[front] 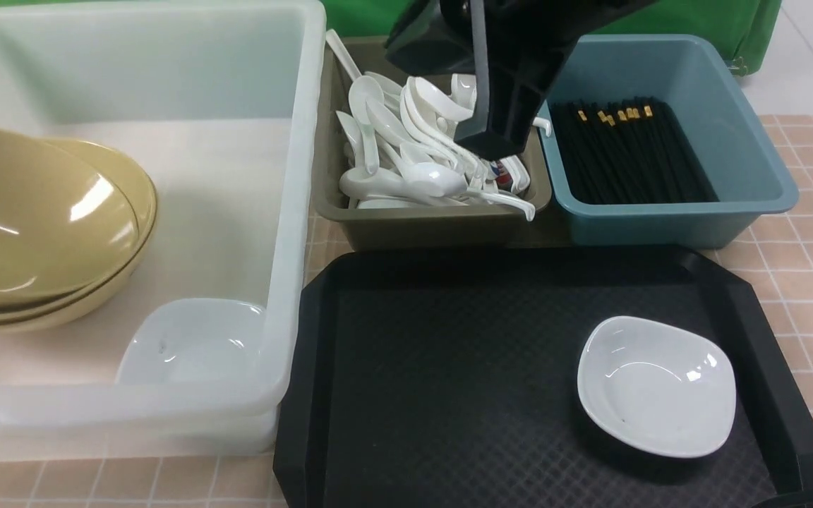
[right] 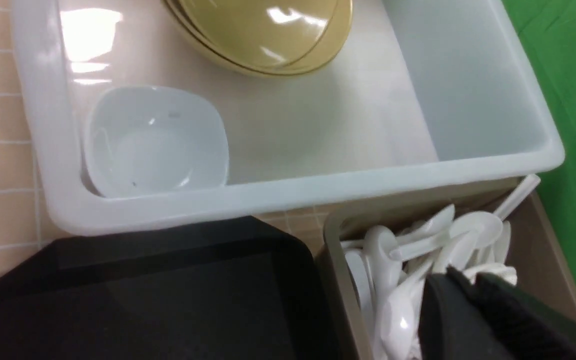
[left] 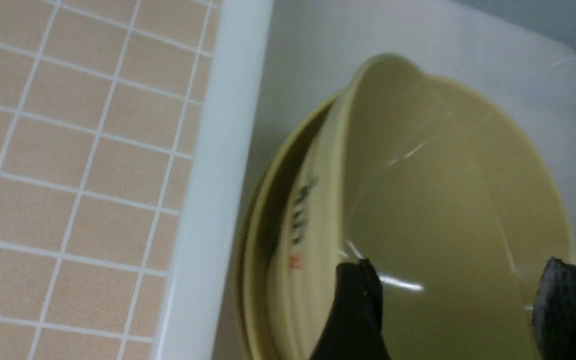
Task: On brown table put chopsticks spoon bowls plates into blue grey white boxes.
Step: 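Place the tan bowl onto the bowl stack in the left bin with the left gripper, then grasp the small white bowl on the black tray by its rim with the left gripper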
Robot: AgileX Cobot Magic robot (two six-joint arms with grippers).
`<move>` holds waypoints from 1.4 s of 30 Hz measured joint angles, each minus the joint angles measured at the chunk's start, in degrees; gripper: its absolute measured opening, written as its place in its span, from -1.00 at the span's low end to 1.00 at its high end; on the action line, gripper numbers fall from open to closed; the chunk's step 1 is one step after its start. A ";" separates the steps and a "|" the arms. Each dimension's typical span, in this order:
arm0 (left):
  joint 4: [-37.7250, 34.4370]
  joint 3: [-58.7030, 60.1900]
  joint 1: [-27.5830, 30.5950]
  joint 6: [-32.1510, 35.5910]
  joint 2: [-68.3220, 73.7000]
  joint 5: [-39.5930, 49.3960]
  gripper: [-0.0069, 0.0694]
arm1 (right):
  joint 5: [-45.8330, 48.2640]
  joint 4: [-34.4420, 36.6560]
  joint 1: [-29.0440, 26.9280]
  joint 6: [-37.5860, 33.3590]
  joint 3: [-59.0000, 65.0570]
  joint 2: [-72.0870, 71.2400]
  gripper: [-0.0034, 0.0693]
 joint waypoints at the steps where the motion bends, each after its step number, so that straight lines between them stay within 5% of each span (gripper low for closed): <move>1: 0.52 -2.01 0.00 -1.79 -0.16 1.68 0.28 | 0.06 -0.82 0.00 0.66 0.00 0.00 -0.63; 10: 3.38 -12.86 -7.27 -7.79 -8.12 8.32 -0.21 | 5.12 -10.28 -0.33 11.42 0.00 0.00 -0.62; 15: 5.38 -10.83 -26.76 -6.11 -8.80 8.93 -0.76 | 12.17 -11.10 -6.13 18.53 0.27 0.00 -0.61; 16: 5.39 -10.65 -27.56 -5.94 -8.56 8.93 -0.77 | 12.34 -11.11 -6.44 18.80 0.35 -0.07 -0.61; 21: 3.97 -7.62 -49.08 1.43 -1.35 8.93 -0.81 | 13.14 -12.17 -12.40 25.28 6.35 -2.36 -0.59; 27: 2.43 -8.50 -63.70 7.25 7.54 7.46 -0.81 | 10.80 -12.01 -12.60 29.57 18.09 -11.25 -0.57; 36: 23.07 -17.26 -79.60 -9.51 17.27 0.44 -0.81 | 8.66 -12.59 -12.60 35.27 33.62 -25.61 -0.56; 38: 28.99 -19.91 -82.42 -17.52 20.68 -1.23 -0.80 | 8.60 -13.56 -12.60 37.48 38.21 -28.53 -0.55; 42: 29.56 -21.20 -83.23 -20.16 23.66 -2.28 -0.74 | 8.60 -14.38 -12.60 38.76 42.22 -29.90 -0.55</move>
